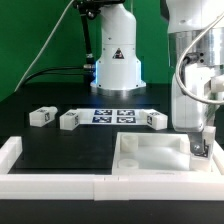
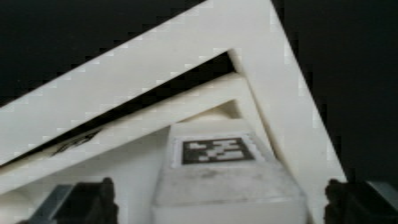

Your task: Assemble one leg

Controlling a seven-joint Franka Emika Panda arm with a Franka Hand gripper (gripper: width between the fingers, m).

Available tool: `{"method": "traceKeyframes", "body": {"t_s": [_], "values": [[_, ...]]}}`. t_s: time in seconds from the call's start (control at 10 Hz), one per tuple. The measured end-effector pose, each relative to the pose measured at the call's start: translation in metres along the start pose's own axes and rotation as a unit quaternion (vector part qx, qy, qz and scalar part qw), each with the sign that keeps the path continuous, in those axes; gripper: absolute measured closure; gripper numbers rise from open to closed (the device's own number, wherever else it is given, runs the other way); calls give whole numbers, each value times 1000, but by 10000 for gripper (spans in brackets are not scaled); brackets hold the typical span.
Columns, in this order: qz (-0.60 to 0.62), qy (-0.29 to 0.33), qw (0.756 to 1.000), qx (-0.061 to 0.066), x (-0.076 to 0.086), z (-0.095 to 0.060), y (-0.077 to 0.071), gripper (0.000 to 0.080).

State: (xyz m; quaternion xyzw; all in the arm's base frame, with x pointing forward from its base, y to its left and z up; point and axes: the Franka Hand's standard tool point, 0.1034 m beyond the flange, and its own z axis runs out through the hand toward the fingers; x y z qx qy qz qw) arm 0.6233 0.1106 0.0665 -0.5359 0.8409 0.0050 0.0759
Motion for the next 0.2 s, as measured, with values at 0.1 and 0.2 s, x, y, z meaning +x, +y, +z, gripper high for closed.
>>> {"method": "traceKeyframes", "body": {"t_s": [0.1, 0.2], "values": [[0, 0, 1000, 0, 0, 0, 0, 183], [0, 0, 1000, 0, 0, 0, 0, 156]]}}
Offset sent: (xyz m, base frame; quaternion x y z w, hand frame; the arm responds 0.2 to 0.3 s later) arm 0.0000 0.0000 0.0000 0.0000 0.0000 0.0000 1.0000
